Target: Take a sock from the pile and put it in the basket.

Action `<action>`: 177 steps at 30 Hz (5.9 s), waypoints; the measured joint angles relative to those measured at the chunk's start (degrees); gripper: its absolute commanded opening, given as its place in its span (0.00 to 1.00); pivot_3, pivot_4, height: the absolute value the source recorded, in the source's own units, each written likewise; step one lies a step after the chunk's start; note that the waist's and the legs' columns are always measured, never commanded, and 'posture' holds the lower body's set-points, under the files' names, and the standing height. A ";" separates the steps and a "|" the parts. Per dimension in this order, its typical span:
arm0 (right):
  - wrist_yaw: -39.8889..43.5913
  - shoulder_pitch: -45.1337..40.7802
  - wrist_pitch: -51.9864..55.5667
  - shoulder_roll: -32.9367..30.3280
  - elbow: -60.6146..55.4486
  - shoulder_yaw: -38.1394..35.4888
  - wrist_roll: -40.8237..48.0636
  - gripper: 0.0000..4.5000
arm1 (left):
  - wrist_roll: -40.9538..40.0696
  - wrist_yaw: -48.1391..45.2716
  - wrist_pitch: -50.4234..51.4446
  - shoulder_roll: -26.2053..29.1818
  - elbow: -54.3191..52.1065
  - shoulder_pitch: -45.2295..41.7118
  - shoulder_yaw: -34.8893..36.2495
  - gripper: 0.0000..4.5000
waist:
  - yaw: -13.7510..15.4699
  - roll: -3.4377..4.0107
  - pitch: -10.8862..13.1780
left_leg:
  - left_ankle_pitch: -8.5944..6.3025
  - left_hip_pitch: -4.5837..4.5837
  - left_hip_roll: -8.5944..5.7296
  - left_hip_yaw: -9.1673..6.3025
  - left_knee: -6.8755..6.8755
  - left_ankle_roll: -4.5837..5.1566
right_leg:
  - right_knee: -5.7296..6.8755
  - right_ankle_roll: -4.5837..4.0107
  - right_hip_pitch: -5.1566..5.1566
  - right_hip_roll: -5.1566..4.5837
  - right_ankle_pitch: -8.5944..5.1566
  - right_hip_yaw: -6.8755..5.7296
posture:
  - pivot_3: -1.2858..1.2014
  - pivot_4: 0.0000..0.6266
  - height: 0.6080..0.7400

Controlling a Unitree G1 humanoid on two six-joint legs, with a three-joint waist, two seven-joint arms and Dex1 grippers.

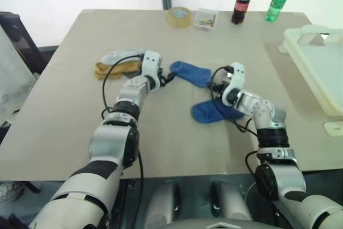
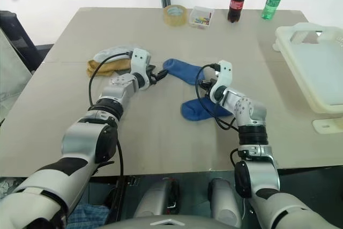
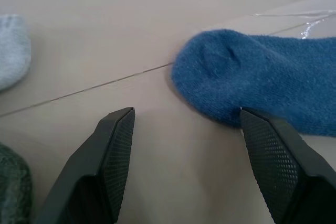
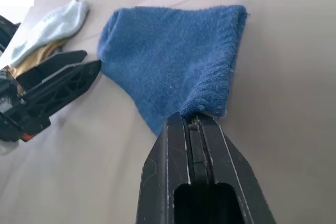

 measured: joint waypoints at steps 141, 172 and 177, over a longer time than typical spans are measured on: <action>-14.66 27.53 -47.51 2.00 -8.05 20.01 -33.04 0.49 | -12.80 7.29 38.05 -9.32 -81.86 46.62 -13.59 0.71 | -0.03 0.07 -0.36 | -0.12 1.06 0.44 0.22 -0.28 0.23 | -0.81 -0.30 1.06 0.11 -0.13 0.31 | 0.52 0.24 1.00; -11.46 24.86 -52.14 -0.58 -2.92 20.24 -38.22 0.49 | -34.54 -10.03 65.78 -7.62 -24.11 10.89 11.23 0.71 | 0.03 -0.11 -0.92 | -0.09 1.06 0.20 0.03 -0.19 0.20 | -0.81 -0.25 1.22 0.04 -0.12 0.19 | 0.52 0.24 1.00; -11.38 24.37 -53.28 -0.55 -1.97 20.52 -39.30 0.49 | -39.66 -10.11 68.69 -8.22 -21.38 8.83 18.59 0.71 | -0.08 -0.12 -0.89 | -0.09 1.02 0.24 0.02 -0.19 0.19 | -0.80 -0.21 1.17 0.06 -0.09 0.18 | 0.52 0.24 1.00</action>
